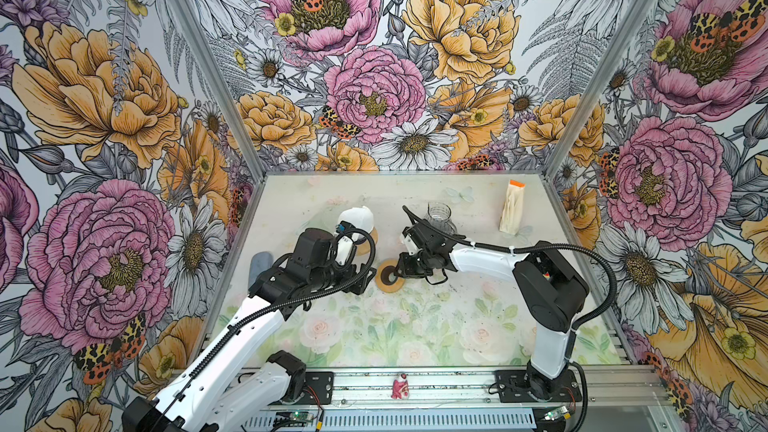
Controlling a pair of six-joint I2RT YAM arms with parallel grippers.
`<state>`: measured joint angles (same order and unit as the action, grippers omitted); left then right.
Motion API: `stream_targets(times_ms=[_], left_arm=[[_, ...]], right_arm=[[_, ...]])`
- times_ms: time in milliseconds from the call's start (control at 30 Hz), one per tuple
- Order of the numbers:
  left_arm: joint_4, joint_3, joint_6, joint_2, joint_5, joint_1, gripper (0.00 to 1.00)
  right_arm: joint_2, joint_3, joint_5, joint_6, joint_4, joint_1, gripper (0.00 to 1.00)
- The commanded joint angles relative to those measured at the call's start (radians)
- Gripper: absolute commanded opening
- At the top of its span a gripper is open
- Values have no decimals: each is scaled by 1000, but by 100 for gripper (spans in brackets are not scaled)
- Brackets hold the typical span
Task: Place the coffee filter in the dripper
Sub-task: 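Grasp the bamboo ring's inner edge with the right gripper and tilt it up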
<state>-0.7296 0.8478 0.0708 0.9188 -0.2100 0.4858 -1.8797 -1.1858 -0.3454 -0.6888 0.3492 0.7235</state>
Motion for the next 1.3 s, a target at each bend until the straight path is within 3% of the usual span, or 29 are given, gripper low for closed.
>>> stream_targets(times_ms=[0,167,433,1267], left_arm=[[12,12,-14,8,0,-11,99],[12,25,-19,17,-1,-11,99],[17,40,-11,22,-2,-11,99],[81,182,-5,60,12,34,99]], right_arm=[[5,-15,19,11,7,9,22],[13,-24,14,20,5,8,18],[22,-46,12,30,6,5,0],[223,-73,28,143,-3,-76,0]])
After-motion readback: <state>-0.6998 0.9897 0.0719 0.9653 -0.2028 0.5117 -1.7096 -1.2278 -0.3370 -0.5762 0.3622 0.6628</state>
